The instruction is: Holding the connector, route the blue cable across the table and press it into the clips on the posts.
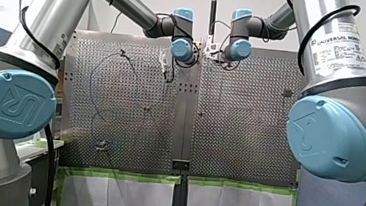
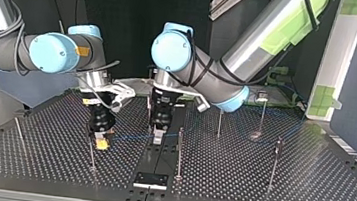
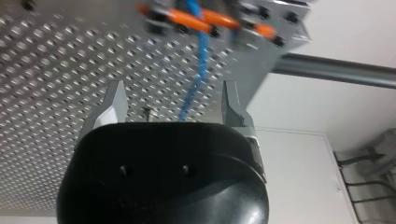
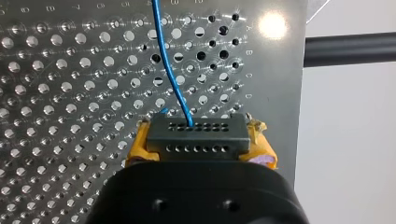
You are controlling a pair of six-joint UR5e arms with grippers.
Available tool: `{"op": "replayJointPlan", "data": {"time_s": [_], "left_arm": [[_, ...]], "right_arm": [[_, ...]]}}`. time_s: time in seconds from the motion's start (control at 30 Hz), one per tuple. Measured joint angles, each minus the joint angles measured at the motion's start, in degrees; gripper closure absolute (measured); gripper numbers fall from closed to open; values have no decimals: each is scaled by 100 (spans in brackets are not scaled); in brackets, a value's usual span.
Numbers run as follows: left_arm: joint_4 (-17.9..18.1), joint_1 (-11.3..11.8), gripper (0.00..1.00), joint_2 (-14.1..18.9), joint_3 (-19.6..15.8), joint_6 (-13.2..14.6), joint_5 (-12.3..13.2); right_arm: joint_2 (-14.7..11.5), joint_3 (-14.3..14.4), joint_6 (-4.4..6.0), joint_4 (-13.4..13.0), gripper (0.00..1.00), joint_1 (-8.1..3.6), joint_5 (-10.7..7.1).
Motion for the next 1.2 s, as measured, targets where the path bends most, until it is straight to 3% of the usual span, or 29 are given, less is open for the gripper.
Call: {"op": "replayJointPlan", "data": {"time_s": [0.37,0.7,0.73,0.77,0.8,0.87,0.93,1.2], "left_arm": [[-260,103,0,-254,631,22,-105],[-357,107,0,-252,713,18,-57],[-363,105,4,-251,714,19,-58],[-368,104,68,-250,714,20,-59],[-373,101,68,-251,714,25,-58],[-404,85,95,-253,714,56,-58],[-474,65,100,-252,711,113,-69],[-685,28,100,-251,655,207,-184]], "right_arm": [[3,4,-7,0,100,13,0],[3,3,-8,0,100,32,0],[3,3,-8,0,100,34,0],[3,3,-8,0,100,36,0],[4,2,-8,1,100,39,0],[5,3,-8,4,100,44,0],[6,4,-7,6,100,50,0],[6,7,-8,10,100,87,0]]}}
